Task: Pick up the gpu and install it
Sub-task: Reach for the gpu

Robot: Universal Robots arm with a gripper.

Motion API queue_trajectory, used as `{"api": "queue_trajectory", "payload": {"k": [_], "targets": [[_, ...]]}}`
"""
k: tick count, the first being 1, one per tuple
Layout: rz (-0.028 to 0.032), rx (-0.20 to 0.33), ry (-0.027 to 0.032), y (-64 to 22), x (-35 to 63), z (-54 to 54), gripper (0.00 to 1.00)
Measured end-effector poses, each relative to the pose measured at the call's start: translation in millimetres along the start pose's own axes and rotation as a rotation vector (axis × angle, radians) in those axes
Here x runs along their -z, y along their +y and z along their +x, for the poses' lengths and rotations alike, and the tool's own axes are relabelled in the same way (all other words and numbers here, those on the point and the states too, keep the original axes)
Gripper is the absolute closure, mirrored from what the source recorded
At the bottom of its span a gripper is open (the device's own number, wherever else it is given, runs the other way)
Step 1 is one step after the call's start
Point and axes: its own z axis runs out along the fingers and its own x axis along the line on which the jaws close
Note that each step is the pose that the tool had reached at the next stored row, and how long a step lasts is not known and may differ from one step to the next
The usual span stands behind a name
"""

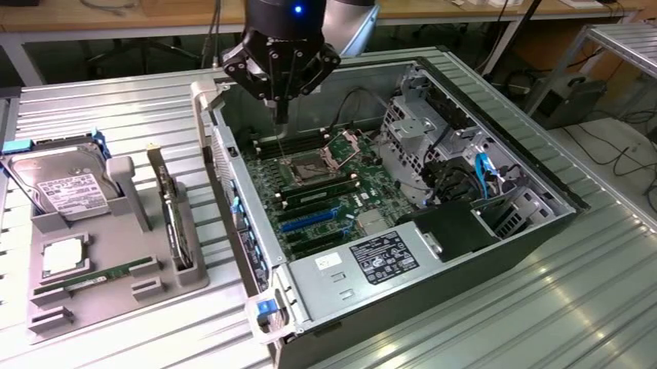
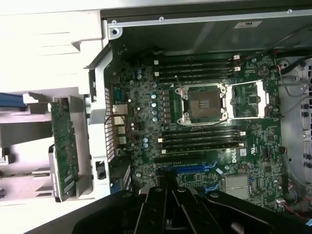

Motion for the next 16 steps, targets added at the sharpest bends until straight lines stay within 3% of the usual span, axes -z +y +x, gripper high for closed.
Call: {"api": "queue_trajectory", "payload": {"k": [3,6,16], "targets": [[-0.0002,0.0,-0.0002,-5.4,0.4,10.5,0.89],[-0.0002,0.0,-0.0001,-11.6,1.1,29.0,0.89],[0.0001,0.0,-0.0002,-17.1,-3.3,74.7,0.89]]}}
